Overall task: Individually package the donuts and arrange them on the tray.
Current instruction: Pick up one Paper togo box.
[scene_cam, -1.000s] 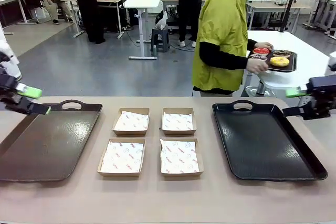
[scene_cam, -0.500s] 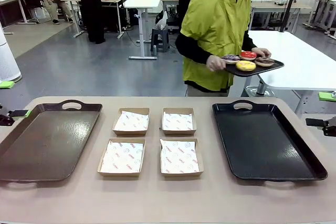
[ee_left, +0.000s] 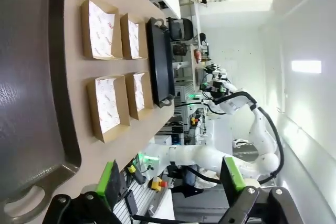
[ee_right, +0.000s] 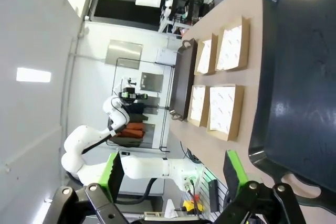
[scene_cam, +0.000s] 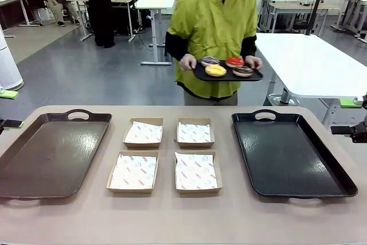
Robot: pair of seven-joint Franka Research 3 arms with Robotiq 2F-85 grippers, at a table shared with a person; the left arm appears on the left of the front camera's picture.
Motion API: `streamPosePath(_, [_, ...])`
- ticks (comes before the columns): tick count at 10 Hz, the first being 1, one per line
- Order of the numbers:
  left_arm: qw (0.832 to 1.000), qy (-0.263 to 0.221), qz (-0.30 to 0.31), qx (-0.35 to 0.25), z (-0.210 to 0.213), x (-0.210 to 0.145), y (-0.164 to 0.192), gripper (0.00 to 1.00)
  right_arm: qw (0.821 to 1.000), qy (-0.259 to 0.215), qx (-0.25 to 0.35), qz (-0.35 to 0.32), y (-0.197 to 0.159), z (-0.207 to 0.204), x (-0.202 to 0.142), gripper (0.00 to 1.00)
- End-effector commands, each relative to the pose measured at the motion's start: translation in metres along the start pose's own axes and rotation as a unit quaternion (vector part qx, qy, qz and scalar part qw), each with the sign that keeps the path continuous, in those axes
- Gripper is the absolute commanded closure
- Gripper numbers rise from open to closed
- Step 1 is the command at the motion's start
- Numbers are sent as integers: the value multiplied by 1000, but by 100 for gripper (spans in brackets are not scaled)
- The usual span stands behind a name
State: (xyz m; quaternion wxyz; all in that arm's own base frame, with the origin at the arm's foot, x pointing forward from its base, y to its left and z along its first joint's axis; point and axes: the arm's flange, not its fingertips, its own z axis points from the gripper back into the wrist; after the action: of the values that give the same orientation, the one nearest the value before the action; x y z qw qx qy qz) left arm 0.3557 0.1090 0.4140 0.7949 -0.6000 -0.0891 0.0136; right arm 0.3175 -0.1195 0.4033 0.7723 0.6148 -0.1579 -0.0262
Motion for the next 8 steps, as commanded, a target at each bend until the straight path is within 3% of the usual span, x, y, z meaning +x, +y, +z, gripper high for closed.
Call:
streamPosePath(1, [1000, 0, 3, -11, 2, -1, 4, 0, 1000, -12, 4, -6, -4, 7, -1, 0])
streamPosePath(8, [1000, 0, 3, -11, 2, -1, 4, 0, 1000, -12, 4, -6, -4, 7, -1, 0])
